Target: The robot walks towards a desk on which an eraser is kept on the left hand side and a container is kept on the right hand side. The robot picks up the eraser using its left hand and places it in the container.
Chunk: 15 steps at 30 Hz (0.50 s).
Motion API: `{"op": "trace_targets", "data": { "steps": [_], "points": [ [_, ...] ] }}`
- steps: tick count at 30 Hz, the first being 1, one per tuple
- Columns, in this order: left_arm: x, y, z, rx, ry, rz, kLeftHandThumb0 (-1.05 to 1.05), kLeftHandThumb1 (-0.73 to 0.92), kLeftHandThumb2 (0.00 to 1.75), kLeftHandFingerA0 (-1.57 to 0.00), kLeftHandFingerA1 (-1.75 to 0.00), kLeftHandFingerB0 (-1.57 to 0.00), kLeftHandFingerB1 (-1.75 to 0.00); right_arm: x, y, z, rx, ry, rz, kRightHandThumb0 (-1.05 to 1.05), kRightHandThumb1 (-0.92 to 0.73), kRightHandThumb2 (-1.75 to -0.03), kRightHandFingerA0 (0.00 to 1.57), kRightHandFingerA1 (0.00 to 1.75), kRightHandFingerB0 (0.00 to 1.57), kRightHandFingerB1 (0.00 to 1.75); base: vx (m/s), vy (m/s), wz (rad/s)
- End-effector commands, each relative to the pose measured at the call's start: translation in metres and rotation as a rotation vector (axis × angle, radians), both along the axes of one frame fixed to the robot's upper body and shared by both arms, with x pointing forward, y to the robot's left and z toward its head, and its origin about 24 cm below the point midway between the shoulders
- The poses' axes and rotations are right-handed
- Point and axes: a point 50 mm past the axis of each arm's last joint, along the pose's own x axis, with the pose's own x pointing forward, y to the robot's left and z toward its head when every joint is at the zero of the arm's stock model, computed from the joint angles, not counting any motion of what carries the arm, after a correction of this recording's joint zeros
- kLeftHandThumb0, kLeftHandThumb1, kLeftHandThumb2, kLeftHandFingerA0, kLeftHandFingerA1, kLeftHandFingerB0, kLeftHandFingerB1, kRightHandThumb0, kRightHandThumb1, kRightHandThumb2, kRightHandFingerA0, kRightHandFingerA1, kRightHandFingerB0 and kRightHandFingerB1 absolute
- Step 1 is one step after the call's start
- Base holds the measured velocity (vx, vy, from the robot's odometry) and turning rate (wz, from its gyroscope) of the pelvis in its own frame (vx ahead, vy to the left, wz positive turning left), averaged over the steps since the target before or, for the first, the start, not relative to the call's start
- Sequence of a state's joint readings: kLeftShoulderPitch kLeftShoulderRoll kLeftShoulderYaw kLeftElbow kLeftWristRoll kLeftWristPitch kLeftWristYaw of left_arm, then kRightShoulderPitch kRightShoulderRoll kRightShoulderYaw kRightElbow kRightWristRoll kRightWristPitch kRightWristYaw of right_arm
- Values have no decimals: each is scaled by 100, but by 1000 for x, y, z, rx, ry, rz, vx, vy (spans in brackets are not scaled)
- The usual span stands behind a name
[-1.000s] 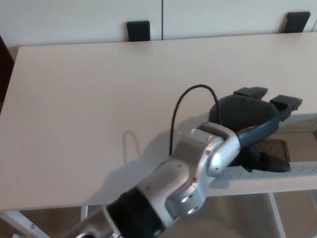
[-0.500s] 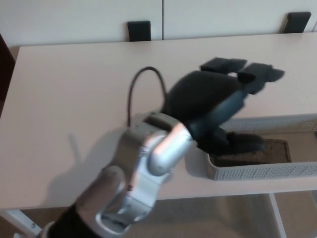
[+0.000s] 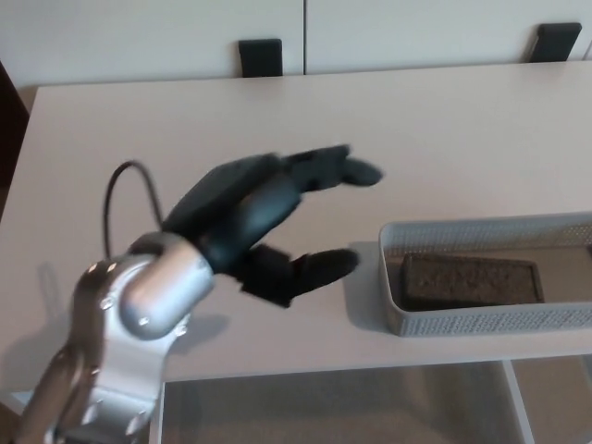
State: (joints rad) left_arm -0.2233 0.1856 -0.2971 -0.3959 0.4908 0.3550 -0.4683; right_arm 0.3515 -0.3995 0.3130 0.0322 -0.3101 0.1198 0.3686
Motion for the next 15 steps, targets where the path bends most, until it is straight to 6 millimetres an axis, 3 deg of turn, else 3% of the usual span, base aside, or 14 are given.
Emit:
{"op": "trace_targets", "data": {
  "steps": [1,2,3,5,8,10,11,13,14,15],
  "points": [
    [-120,117,39,-651,22,-692,-104,83,66,-56,-39,-48,-39,-18,-23,-10,-5,27,-99,-41,-50,-56,62,42,59,39,0,0,0],
    [-122,123,34,-676,26,-686,-105,60,110,-64,-55,-37,-42,-18,-24,-11,-7,26,-101,-41,-50,-56,63,42,59,38,0,0,0],
    [-124,126,33,-661,49,-678,-105,60,110,-64,-55,-37,-42,-18,-24,-11,-9,28,-101,-41,-50,-56,63,42,59,38,0,0,0],
    [-130,131,30,-618,203,-647,-105,57,105,-68,-55,-51,-46,-17,-28,-10,-7,27,-113,-40,-50,-55,64,43,59,39,0,0,0],
    [-129,130,33,-575,230,-768,-105,54,103,-75,-54,-54,-45,-13,-32,-9,-9,24,-116,-41,-50,-56,63,43,58,39,0,0,0],
    [-126,129,22,-715,246,-805,-105,55,104,-79,-52,-62,-46,-9,-32,-9,-14,19,-116,-41,-50,-56,63,43,59,39,0,0,0],
    [-126,130,12,-833,358,-841,-104,75,63,-83,-43,-71,-40,-11,-31,-10,-20,23,-110,-41,-50,-55,64,43,59,38,0,0,0],
    [-127,134,10,-811,515,-839,-105,76,66,-87,-45,-76,-42,-15,-30,-11,-20,30,-104,-42,-50,-56,63,43,59,38,0,0,0],
    [-127,135,11,-816,554,-833,-105,76,64,-91,-45,-79,-42,-15,-30,-12,-22,33,-105,-46,-43,-76,59,55,52,49,0,0,0],
    [-126,135,12,-828,555,-836,-105,76,64,-91,-45,-79,-42,-15,-30,-11,-22,32,-106,-46,-43,-76,59,55,52,49,0,0,0]
  ]
}}
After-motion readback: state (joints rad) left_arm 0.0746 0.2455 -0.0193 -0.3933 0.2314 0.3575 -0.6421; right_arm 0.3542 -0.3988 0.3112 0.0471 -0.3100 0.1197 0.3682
